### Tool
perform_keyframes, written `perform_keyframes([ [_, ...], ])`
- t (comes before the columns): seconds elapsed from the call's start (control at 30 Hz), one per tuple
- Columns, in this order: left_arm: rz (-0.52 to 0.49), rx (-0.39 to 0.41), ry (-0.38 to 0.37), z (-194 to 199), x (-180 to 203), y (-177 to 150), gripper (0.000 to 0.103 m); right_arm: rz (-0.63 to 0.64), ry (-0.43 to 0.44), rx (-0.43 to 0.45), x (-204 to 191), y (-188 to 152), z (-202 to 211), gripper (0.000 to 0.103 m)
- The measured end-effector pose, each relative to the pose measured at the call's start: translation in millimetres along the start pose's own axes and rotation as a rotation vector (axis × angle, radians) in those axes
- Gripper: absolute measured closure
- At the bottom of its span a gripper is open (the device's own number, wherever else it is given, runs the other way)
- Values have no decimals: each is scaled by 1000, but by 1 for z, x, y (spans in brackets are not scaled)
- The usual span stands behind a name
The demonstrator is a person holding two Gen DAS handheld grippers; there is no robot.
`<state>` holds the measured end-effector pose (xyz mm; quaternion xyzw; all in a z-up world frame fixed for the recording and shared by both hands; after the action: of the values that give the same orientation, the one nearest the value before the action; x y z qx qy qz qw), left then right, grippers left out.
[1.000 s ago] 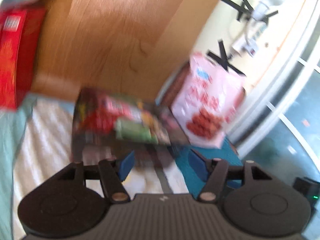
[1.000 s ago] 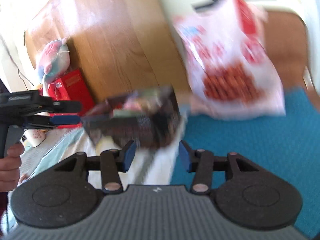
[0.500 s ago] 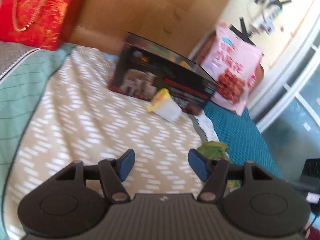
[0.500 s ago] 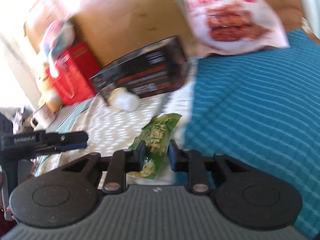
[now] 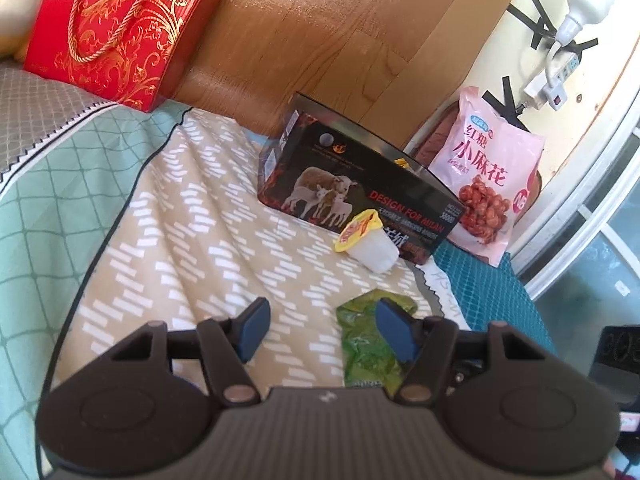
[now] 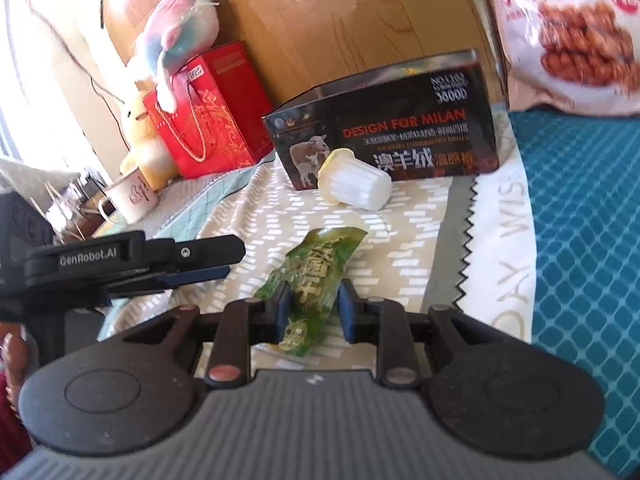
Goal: Organize snacks
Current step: 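Close the right tool around the green pickle packet on the bed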
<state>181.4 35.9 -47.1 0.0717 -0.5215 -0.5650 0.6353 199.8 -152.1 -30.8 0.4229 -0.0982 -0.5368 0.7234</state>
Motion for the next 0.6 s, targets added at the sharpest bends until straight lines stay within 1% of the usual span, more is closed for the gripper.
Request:
perform_keyframes([
  [0.1,24,4,-19,1,-3,0,43,-27,18,-1,2,0,0,73],
  [0.17,28,6,-23,1,-3,0,43,-29,23,2,2,-1,3,68],
  [0.2,26,5,-22,1,-4,0,43,-27,28,3,2,-1,4,67],
  [0.6,29,4,-30,2,-4,0,43,-25,27,5,-1,-1,3,67],
])
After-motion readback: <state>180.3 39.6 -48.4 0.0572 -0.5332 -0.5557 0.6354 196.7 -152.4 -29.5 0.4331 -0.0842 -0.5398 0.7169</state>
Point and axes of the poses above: each gripper's, at about its wrist camera, not at the fingertips, and z roughly against the way its jaws point, x to its right, y to its top, the point moved 8 cm from there along -z, roughly the way its jaws point, and after that the axes turned 8 degrees about -y, right-handed, at the moved point
